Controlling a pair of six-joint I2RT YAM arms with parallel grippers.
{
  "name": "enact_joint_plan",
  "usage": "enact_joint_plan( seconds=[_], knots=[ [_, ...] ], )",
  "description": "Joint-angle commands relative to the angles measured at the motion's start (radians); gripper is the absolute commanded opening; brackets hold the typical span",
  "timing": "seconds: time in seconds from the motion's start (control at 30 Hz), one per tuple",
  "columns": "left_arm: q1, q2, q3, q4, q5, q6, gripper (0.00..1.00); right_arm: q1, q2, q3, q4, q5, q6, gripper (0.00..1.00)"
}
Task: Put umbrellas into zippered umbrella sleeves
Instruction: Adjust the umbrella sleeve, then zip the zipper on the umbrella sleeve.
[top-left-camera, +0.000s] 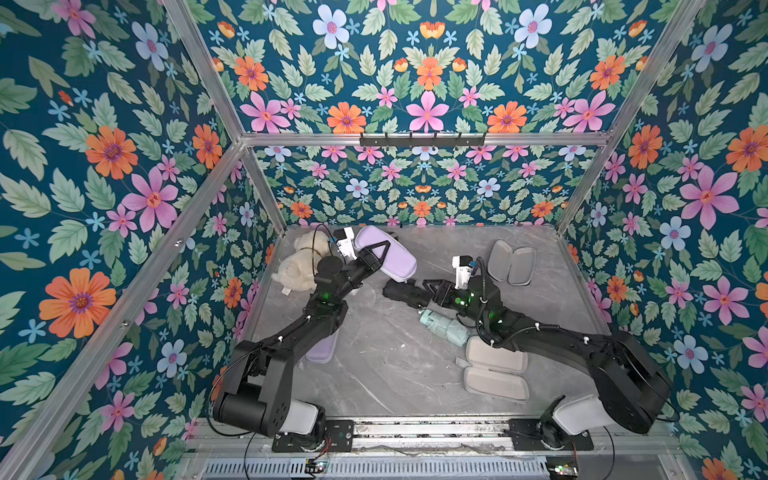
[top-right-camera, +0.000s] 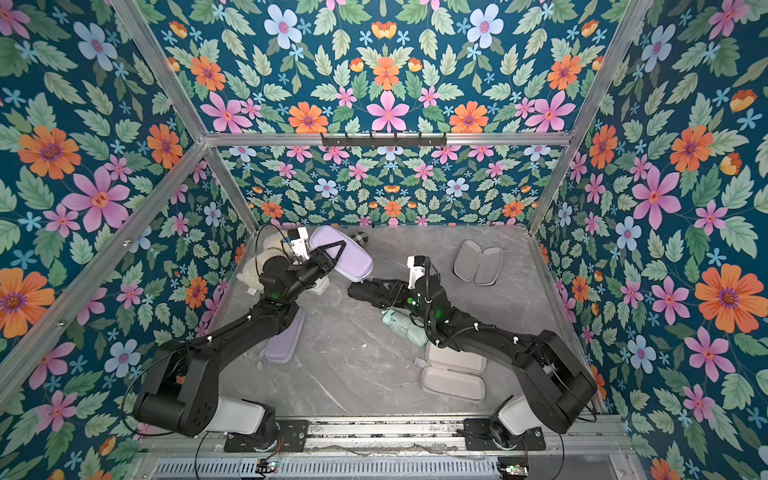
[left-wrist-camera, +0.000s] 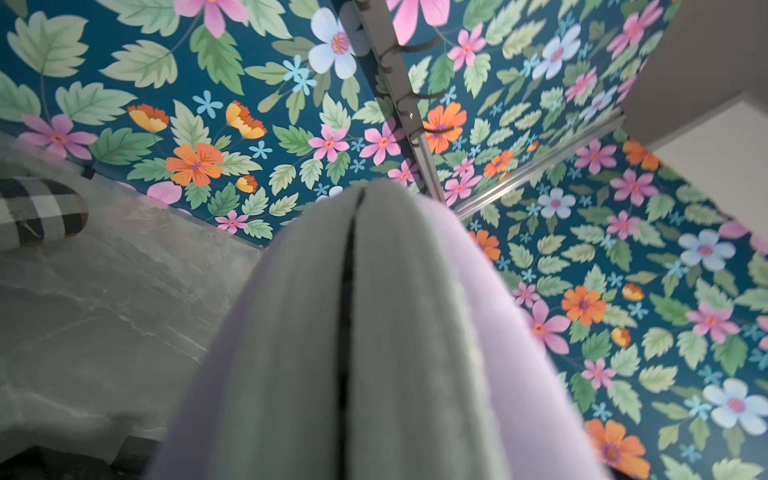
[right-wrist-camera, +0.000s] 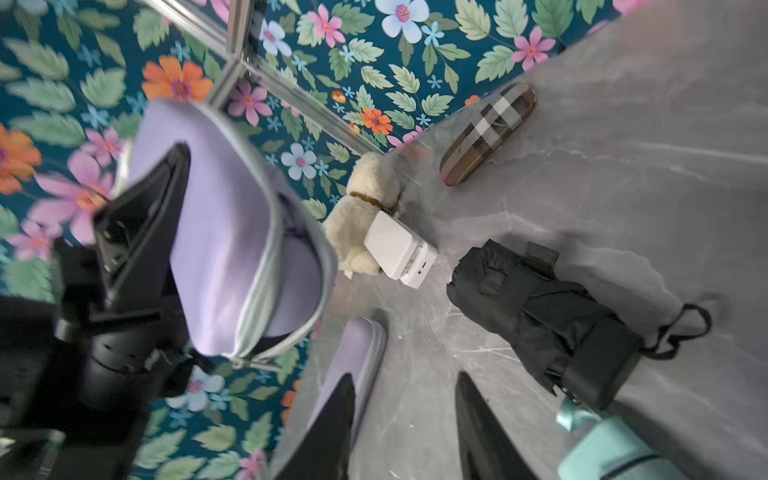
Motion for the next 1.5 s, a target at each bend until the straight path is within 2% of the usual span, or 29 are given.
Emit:
enact_joint_plan(
  seconds=[0.0, 0.17, 0.37, 0.73, 1.07, 1.27, 1.37, 1.47],
  knots=[
    [-0.012, -0.038, 0.016, -0.099, -0.043, 0.197, 0.21, 0.076, -0.009, 0.010, -0.153, 0.222, -0.370, 0.38],
    [-0.039, -0.039, 0.025, -0.087, -0.044, 0.202, 0.21, 0.158, 0.021, 0.067, -0.118, 0.271, -0.470, 0.46],
    [-0.067, -0.031, 0.030, -0.071, -0.054, 0.187, 0.21, 0.170, 0.100, 0.159, -0.091, 0.269, -0.448, 0.48],
    [-0.076, -0.024, 0.023, -0.074, -0.042, 0.184, 0.19, 0.170, 0.132, 0.213, -0.059, 0.255, -0.426, 0.30],
    [-0.072, -0.020, 0.041, -0.123, -0.006, 0.213, 0.18, 0.160, 0.088, 0.147, -0.088, 0.229, -0.453, 0.01],
    [-0.034, 0.004, 0.100, -0.201, 0.135, 0.195, 0.14, 0.072, 0.076, 0.072, -0.142, 0.206, -0.465, 0.00],
    [-0.014, 0.038, 0.105, -0.181, 0.219, 0.156, 0.12, 0.061, 0.066, 0.079, -0.180, 0.218, -0.501, 0.00],
    [-0.014, 0.066, 0.099, -0.155, 0.253, 0.136, 0.12, 0.062, 0.032, 0.100, -0.239, 0.156, -0.479, 0.00]
  ],
)
